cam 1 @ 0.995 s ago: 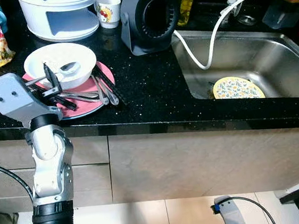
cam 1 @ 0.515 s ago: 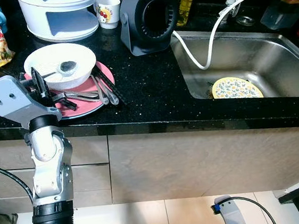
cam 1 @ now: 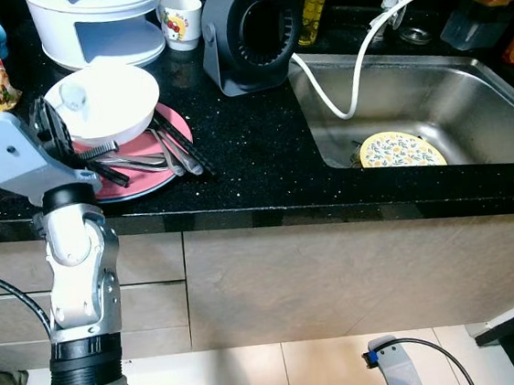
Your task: Kitchen organization
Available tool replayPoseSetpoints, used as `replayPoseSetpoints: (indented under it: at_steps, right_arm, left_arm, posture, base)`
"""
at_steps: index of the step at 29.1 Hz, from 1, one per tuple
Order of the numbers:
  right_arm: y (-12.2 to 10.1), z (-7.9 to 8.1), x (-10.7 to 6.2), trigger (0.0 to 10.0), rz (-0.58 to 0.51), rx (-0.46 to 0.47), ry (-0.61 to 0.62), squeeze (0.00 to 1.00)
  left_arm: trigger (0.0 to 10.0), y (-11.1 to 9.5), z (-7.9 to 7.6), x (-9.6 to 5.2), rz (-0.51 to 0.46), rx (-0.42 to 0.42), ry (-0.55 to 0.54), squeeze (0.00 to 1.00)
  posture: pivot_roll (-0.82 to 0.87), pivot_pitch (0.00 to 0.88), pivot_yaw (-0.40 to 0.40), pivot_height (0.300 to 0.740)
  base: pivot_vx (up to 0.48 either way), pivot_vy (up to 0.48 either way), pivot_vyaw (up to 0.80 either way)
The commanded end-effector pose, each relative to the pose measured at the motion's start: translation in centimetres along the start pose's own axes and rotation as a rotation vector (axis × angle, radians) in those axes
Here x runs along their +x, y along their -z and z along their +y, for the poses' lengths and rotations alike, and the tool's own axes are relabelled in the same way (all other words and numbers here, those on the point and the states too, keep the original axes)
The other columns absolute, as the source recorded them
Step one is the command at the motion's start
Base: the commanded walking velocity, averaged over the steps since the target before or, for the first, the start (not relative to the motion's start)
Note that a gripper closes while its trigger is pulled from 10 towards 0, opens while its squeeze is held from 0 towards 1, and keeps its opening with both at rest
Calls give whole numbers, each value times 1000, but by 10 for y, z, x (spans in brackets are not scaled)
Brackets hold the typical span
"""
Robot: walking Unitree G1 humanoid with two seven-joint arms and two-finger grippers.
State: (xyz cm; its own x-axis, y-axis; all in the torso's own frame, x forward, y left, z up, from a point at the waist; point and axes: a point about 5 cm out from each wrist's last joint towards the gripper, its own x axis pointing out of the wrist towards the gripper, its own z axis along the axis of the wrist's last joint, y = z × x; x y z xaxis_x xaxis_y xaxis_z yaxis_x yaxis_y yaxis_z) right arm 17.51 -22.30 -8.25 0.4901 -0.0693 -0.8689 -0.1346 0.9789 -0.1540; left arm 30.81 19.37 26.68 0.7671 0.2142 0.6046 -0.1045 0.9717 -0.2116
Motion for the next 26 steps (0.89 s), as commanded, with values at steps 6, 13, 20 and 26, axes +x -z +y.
replayPoseSetpoints:
  at_steps: [6, 13, 20, 26]
  right_arm:
    - [0, -2, 0, 10000, -15, 69, 11, 0]
    - [-42, 4, -2, 10000, -235, 336, -262, 0]
    - [-58, 10, -11, 10000, -327, 338, -597, 0]
    - [-76, 16, -34, 10000, -422, 281, -1115, 0]
  left_arm:
    - [0, -24, -21, 9, -68, -76, 142, 0]
    - [0, -39, -43, 10, -71, -205, 315, 0]
    - [4549, -40, -60, 2, -7, -283, 518, 0]
    - [10000, -33, -73, -13, 73, -328, 682, 0]
  posture:
    - [130, 103, -114, 740]
    - [126, 104, -108, 740]
    - [109, 104, -96, 740]
    - [104, 104, -90, 740]
  base:
    - [0, 0, 0]
    - [0, 0, 0]
    - [0, 0, 0]
    - [0, 0, 0]
